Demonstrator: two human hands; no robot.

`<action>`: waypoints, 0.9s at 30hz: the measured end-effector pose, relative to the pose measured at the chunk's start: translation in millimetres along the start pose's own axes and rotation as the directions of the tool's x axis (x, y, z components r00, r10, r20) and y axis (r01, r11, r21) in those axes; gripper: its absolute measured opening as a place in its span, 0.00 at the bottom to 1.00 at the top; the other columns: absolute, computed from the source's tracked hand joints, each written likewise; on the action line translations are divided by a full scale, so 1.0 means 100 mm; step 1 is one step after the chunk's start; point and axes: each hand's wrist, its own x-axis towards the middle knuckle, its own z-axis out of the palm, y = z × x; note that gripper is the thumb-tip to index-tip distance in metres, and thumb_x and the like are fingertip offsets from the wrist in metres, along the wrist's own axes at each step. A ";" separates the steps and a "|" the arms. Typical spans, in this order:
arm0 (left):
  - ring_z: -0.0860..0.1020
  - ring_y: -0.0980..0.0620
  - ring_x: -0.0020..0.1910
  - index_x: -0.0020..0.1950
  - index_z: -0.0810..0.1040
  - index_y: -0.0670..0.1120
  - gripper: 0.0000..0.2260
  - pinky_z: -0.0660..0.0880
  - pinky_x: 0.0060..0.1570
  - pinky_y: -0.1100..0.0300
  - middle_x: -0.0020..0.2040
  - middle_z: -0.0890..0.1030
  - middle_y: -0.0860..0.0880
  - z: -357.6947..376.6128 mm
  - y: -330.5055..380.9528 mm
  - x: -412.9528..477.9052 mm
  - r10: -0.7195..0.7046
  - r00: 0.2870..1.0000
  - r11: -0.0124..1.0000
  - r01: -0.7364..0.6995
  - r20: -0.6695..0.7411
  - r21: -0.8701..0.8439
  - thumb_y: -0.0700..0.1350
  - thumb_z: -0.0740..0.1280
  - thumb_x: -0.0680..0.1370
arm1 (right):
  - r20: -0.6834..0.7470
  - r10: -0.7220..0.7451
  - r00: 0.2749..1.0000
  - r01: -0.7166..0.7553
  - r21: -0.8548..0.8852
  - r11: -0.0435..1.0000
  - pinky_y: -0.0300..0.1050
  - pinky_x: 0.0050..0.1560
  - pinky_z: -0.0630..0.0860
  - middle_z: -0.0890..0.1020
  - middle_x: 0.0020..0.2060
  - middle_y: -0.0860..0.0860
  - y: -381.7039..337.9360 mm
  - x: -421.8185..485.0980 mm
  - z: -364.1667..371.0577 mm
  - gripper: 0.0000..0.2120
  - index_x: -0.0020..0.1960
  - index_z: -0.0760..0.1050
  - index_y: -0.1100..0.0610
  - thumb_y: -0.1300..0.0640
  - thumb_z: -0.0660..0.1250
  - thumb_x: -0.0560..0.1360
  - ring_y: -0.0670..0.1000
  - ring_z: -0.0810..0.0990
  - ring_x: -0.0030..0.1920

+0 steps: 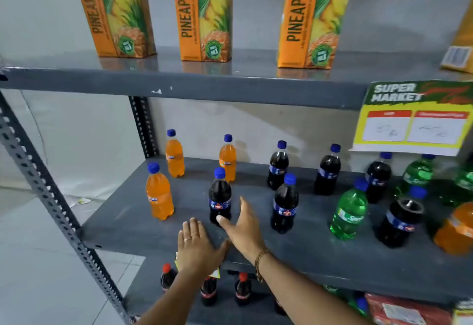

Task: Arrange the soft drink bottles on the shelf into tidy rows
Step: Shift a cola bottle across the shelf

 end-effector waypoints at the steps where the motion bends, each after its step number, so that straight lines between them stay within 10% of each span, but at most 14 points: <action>1: 0.43 0.43 0.76 0.74 0.44 0.37 0.43 0.44 0.75 0.49 0.77 0.47 0.40 0.02 -0.01 0.03 0.001 1.000 0.999 -0.001 -0.004 0.047 0.68 0.48 0.73 | -0.015 0.029 0.999 -0.028 0.024 0.999 0.50 0.70 0.62 0.63 0.72 0.56 -0.04 0.08 0.08 0.39 0.72 0.54 0.59 0.48 0.70 0.70 0.55 0.62 0.72; 4: 0.42 0.43 0.76 0.74 0.43 0.37 0.48 0.42 0.74 0.49 0.77 0.46 0.39 0.05 0.01 0.09 0.014 0.998 0.999 -0.012 -0.067 0.035 0.69 0.37 0.65 | -0.088 0.053 0.995 -0.046 0.075 0.996 0.52 0.62 0.72 0.74 0.63 0.57 -0.08 0.26 0.22 0.34 0.66 0.64 0.56 0.49 0.74 0.65 0.57 0.73 0.63; 8: 0.41 0.43 0.76 0.74 0.42 0.37 0.42 0.41 0.74 0.49 0.77 0.45 0.40 0.08 -0.03 0.14 0.026 0.999 0.998 -0.023 -0.046 0.060 0.68 0.46 0.72 | -0.140 0.049 0.989 -0.036 0.095 0.995 0.51 0.52 0.77 0.81 0.50 0.56 -0.04 0.35 0.37 0.22 0.55 0.72 0.55 0.54 0.74 0.64 0.56 0.79 0.50; 15: 0.43 0.42 0.76 0.74 0.45 0.37 0.49 0.44 0.75 0.49 0.77 0.48 0.39 0.11 -0.11 0.12 0.028 0.998 0.997 -0.023 -0.056 0.075 0.69 0.35 0.63 | -0.177 0.003 0.984 0.037 0.225 0.974 0.43 0.53 0.75 0.79 0.52 0.50 0.12 0.04 0.29 0.27 0.60 0.65 0.52 0.58 0.74 0.66 0.49 0.79 0.51; 27: 0.50 0.44 0.76 0.74 0.48 0.38 0.37 0.47 0.74 0.52 0.77 0.52 0.41 0.22 0.57 -0.04 0.166 0.983 0.986 -0.166 -0.082 0.007 0.62 0.53 0.77 | -0.495 -0.069 0.866 0.116 0.065 0.991 0.17 0.54 0.59 0.68 0.62 0.53 0.79 -0.63 -0.76 0.30 0.71 0.55 0.62 0.59 0.66 0.74 0.35 0.64 0.58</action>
